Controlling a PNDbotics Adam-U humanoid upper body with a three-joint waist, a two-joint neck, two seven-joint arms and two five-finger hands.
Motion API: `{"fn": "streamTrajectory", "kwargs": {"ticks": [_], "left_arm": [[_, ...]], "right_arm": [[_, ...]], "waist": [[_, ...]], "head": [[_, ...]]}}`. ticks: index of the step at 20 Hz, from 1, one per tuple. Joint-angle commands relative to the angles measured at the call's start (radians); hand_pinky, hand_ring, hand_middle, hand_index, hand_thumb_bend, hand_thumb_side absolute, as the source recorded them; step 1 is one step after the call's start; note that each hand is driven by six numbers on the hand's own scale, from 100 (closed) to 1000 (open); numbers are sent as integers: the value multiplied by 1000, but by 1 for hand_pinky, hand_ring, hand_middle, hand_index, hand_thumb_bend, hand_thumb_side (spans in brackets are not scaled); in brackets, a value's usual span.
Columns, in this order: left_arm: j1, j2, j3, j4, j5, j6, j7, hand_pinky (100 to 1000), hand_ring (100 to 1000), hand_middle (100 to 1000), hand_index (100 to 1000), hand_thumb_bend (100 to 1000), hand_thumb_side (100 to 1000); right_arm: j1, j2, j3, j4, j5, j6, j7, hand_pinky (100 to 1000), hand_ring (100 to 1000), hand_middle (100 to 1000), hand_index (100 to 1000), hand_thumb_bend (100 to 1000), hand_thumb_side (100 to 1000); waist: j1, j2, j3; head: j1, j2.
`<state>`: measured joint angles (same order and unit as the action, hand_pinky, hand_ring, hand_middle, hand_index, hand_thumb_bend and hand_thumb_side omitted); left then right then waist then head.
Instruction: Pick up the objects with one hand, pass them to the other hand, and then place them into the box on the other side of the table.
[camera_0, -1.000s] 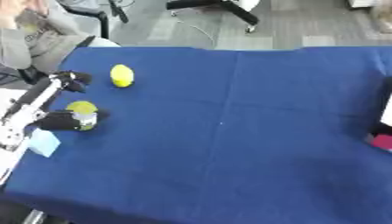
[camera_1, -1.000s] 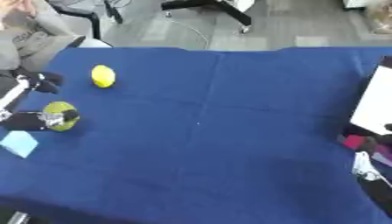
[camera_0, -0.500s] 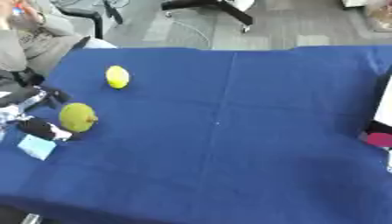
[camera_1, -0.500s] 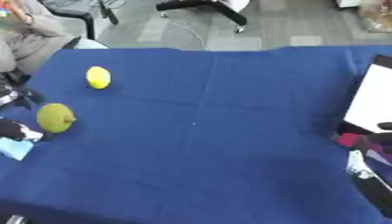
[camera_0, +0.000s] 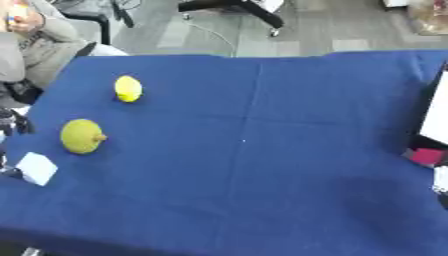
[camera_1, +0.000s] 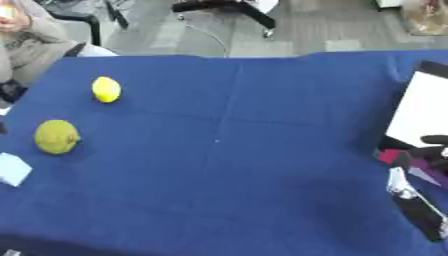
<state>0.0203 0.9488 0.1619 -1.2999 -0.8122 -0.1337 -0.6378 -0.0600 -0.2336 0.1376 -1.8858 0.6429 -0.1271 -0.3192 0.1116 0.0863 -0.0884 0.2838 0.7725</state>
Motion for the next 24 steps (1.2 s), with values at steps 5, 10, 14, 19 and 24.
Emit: {"fn": "streamTrajectory", "kwargs": {"ticks": [5, 10, 14, 19, 24], "left_arm": [[-34, 13, -23, 43, -29, -13, -13, 821, 732, 738, 839, 596, 146], [-49, -10, -32, 77, -57, -6, 31, 817, 726, 738, 844, 574, 126], [-55, -21, -40, 111, -80, -9, 52, 815, 720, 728, 834, 555, 106], [-58, -31, -44, 141, -88, -17, 63, 806, 678, 669, 784, 487, 100], [-60, -34, -44, 148, -83, -19, 82, 752, 529, 498, 622, 304, 100]], "right_arm": [[-8, -7, 1, -19, -1, -1, 4, 527, 939, 652, 544, 100, 268], [-9, -7, 2, -21, -2, 0, 6, 527, 939, 652, 544, 100, 267], [-10, -6, 2, -22, -3, 0, 6, 527, 939, 652, 544, 100, 270], [-10, -5, 2, -21, -3, 0, 6, 526, 939, 652, 545, 100, 273], [-10, -5, 1, -21, -3, 0, 5, 526, 939, 652, 545, 100, 275]], "waist": [[-17, -20, -3], [-19, -18, -6], [-19, -17, -8], [-20, -16, -9], [-20, -16, -9]], "head": [[1, -2], [0, -2], [0, -2], [0, -2], [-1, -2]]}}
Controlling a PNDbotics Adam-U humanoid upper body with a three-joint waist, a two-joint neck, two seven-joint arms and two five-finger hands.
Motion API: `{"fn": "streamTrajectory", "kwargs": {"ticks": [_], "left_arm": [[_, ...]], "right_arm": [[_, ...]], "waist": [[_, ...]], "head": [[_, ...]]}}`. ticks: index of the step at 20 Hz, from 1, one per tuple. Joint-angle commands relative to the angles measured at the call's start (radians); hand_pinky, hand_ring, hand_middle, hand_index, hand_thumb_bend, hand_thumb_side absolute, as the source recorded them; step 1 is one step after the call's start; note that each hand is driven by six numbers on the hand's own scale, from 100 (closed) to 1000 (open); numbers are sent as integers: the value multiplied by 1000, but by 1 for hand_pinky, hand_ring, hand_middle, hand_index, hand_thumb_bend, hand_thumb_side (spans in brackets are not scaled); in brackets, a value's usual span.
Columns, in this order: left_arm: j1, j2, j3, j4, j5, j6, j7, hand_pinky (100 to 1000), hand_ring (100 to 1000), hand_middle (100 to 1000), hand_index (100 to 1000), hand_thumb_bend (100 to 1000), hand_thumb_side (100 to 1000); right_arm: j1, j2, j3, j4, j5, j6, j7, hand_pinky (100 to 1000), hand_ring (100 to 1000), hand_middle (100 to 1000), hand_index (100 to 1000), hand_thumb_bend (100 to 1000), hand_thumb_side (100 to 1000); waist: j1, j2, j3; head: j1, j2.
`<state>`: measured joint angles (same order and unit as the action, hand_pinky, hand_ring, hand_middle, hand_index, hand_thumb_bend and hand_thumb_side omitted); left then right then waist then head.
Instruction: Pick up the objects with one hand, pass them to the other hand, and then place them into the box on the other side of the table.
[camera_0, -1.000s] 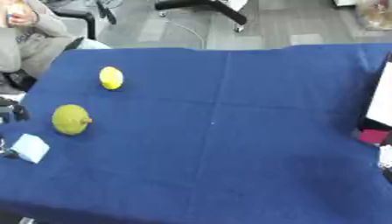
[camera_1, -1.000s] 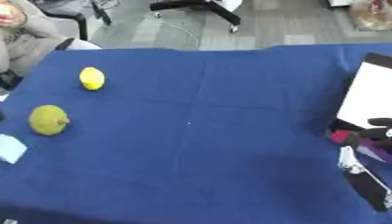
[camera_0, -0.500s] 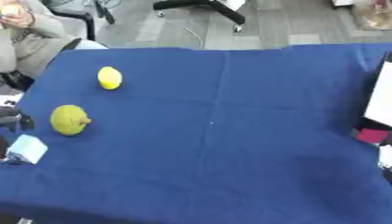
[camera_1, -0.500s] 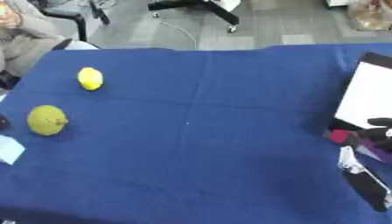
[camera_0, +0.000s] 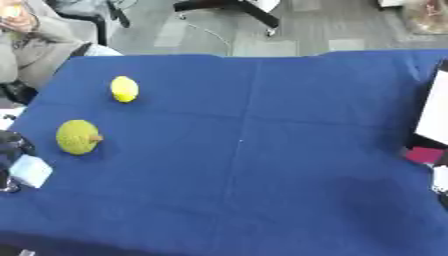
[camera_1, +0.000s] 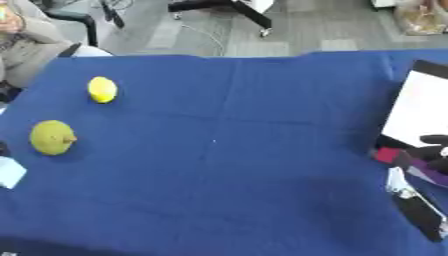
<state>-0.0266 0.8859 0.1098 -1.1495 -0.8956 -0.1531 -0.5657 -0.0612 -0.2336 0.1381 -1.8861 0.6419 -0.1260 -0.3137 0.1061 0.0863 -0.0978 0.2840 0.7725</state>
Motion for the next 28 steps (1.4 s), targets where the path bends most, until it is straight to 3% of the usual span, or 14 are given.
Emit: {"fn": "streamTrajectory", "kwargs": {"ticks": [1, 11, 18, 21, 24, 28], "left_arm": [[-19, 28, 20, -14, 7, 7, 18, 743, 513, 480, 602, 296, 100], [2, 19, 134, -163, 74, 58, 181, 684, 438, 390, 499, 245, 100], [-117, -66, 279, -345, 184, -43, 296, 664, 410, 377, 443, 159, 100], [-180, -140, 260, -426, 234, -93, 345, 650, 407, 376, 437, 128, 100], [-225, -217, 194, -503, 281, -133, 393, 642, 410, 380, 435, 104, 100], [-253, -310, 103, -588, 339, -108, 451, 642, 416, 388, 438, 100, 100]], "right_arm": [[-7, -4, 0, -20, -2, -1, -1, 525, 940, 652, 545, 100, 275], [-4, -5, -4, -19, 0, 1, -5, 526, 938, 653, 545, 100, 267], [-14, -33, 14, -44, -6, 0, 20, 535, 932, 657, 551, 100, 211], [-31, -52, 29, -66, -13, -2, 45, 541, 928, 660, 573, 100, 174], [-62, -77, 49, -100, -25, -4, 81, 550, 919, 663, 585, 100, 101], [-121, -104, 77, -113, -37, -23, 123, 570, 907, 671, 681, 100, 100]], "waist": [[-15, -17, 2], [-17, -19, 12], [-27, -27, 24], [-35, -27, 22], [-50, -23, 15], [-71, -16, 1]], "head": [[-4, -2], [-15, -2], [-26, -2], [-28, -2], [-27, -2], [-19, -2]]}}
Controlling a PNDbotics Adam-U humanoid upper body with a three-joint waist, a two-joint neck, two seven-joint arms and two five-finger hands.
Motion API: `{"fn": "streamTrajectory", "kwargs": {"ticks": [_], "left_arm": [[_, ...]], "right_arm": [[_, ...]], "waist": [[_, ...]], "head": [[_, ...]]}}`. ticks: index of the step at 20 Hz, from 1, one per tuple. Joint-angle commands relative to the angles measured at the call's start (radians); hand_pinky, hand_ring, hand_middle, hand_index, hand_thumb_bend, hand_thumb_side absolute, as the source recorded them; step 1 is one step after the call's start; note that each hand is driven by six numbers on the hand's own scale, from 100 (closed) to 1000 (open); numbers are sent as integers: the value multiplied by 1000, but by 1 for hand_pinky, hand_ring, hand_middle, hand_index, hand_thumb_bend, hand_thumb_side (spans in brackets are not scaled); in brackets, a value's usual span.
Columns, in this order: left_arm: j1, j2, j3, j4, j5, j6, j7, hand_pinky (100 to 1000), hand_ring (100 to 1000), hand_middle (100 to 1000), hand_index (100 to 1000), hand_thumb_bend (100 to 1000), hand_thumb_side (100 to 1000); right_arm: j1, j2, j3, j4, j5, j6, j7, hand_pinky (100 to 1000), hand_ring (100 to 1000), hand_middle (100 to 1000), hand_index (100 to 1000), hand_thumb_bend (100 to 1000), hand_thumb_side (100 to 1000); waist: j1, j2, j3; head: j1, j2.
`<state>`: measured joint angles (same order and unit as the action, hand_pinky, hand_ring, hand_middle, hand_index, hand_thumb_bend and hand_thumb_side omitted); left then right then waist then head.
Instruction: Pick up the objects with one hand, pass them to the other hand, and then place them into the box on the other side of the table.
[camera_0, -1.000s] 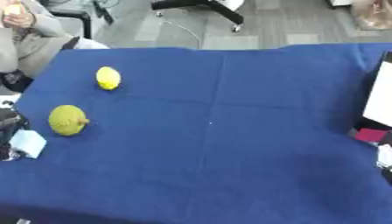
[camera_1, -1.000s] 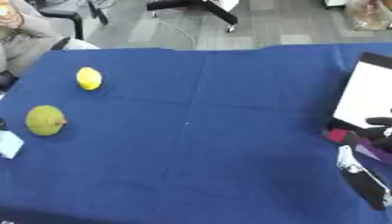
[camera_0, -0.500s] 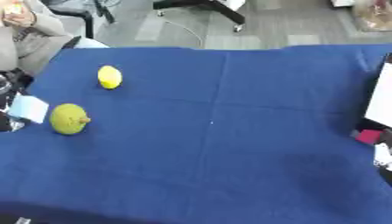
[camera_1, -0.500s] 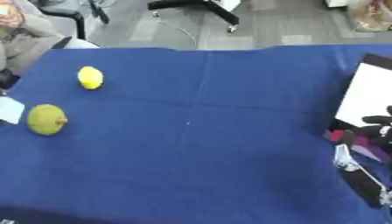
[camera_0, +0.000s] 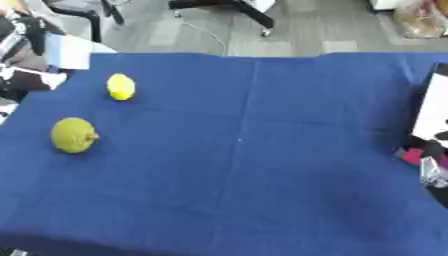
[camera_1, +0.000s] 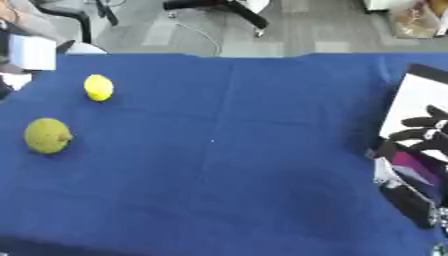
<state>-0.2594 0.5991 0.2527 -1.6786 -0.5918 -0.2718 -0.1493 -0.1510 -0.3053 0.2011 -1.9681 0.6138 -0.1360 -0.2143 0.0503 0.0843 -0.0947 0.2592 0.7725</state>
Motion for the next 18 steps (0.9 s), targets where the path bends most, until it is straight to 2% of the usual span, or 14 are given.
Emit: {"fn": "streamTrajectory", "kwargs": {"ticks": [1, 4, 6, 12, 13, 18], "left_arm": [[-24, -46, -63, -62, 49, 17, 48, 642, 416, 387, 436, 100, 100], [-36, -112, -129, -38, 90, 2, 60, 644, 420, 392, 439, 100, 100], [-47, -156, -173, -20, 116, -20, 41, 647, 423, 396, 442, 100, 100], [-98, -286, -303, 41, 196, -59, -37, 650, 429, 401, 447, 100, 100], [-109, -309, -326, 49, 211, -58, -51, 653, 433, 405, 452, 100, 100], [-150, -413, -446, 74, 285, -29, -125, 663, 446, 419, 465, 100, 100]], "right_arm": [[-50, -40, 21, -31, -8, -22, 35, 581, 903, 676, 711, 100, 100], [-105, -63, 44, -32, -3, -54, 69, 611, 904, 695, 777, 100, 100], [-139, -82, 60, -32, 8, -75, 94, 643, 913, 729, 832, 100, 100], [-222, -117, 94, -32, 51, -136, 172, 750, 941, 806, 920, 100, 100], [-233, -123, 101, -32, 62, -143, 186, 788, 960, 835, 949, 158, 100], [-275, -148, 124, -32, 117, -169, 260, 891, 990, 899, 991, 313, 188]], "waist": [[-20, -12, -6], [-29, -5, -11], [-31, -2, -12], [-31, 0, -10], [-30, 0, -7], [-27, 0, 10]], "head": [[6, -2], [3, -2], [2, -2], [-20, -2], [-25, -2], [-57, -2]]}}
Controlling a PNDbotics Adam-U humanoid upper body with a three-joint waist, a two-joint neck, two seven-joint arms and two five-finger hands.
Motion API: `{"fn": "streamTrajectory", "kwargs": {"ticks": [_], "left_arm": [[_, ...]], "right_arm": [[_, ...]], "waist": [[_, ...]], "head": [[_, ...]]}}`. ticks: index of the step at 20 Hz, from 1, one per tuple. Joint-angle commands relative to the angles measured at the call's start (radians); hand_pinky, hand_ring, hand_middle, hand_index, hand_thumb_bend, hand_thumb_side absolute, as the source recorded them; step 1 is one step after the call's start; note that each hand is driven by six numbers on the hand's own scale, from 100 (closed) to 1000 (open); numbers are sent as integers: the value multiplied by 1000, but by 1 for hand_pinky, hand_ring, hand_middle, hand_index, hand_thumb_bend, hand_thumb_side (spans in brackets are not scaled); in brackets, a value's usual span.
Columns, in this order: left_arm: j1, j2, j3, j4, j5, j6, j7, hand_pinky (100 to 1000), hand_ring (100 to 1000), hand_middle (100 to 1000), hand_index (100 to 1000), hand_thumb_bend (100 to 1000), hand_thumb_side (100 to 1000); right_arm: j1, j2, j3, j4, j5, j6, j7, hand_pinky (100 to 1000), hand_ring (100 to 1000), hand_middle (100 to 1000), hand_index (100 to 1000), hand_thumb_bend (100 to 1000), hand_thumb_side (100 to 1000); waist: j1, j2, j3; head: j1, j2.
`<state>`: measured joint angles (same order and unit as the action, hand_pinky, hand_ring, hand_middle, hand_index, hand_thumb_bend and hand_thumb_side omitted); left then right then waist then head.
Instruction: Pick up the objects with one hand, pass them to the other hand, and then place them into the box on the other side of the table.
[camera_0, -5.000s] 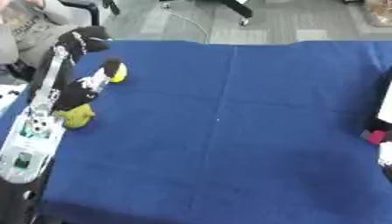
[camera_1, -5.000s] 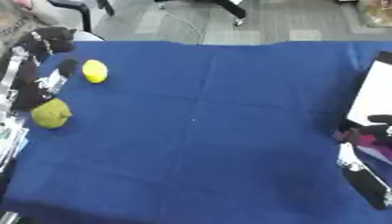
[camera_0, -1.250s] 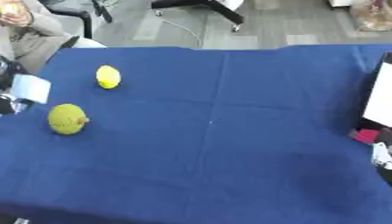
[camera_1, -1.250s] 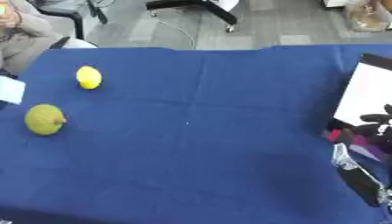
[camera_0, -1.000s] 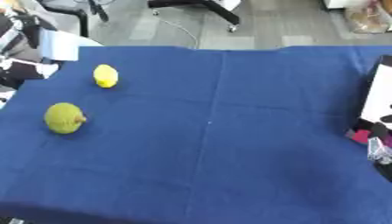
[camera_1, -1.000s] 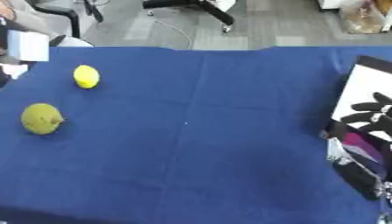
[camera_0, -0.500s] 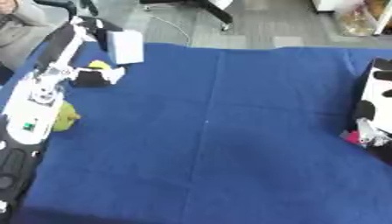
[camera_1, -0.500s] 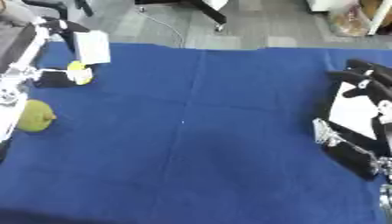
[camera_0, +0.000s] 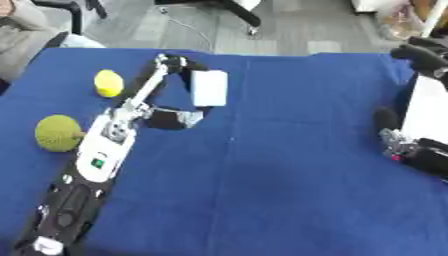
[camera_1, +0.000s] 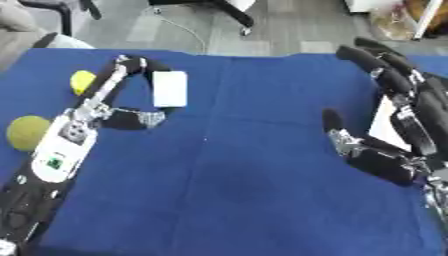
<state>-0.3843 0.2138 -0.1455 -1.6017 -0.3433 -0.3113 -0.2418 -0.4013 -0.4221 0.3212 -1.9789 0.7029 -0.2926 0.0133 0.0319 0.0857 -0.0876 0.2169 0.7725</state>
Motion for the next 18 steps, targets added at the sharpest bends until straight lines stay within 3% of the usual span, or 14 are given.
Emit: {"fn": "streamTrajectory", "kwargs": {"ticks": [1, 9, 18], "left_arm": [[-31, -30, -66, -4, 51, 17, -48, 664, 449, 422, 467, 100, 100], [-83, -3, -128, -49, 173, 49, -149, 674, 459, 432, 476, 100, 100], [-134, 0, -140, -95, 326, 95, -172, 677, 462, 436, 481, 100, 100]], "right_arm": [[-33, -34, 7, -21, 37, -18, 47, 899, 990, 902, 993, 329, 200], [-82, -42, 30, -21, 18, -48, 120, 921, 978, 890, 982, 370, 237], [-100, -30, 37, -21, 11, -49, 153, 913, 960, 858, 971, 358, 247]], "waist": [[-9, -1, 5], [-18, 3, 14], [-26, 6, 19]], "head": [[-21, -2], [-53, -2], [-71, -2]]}}
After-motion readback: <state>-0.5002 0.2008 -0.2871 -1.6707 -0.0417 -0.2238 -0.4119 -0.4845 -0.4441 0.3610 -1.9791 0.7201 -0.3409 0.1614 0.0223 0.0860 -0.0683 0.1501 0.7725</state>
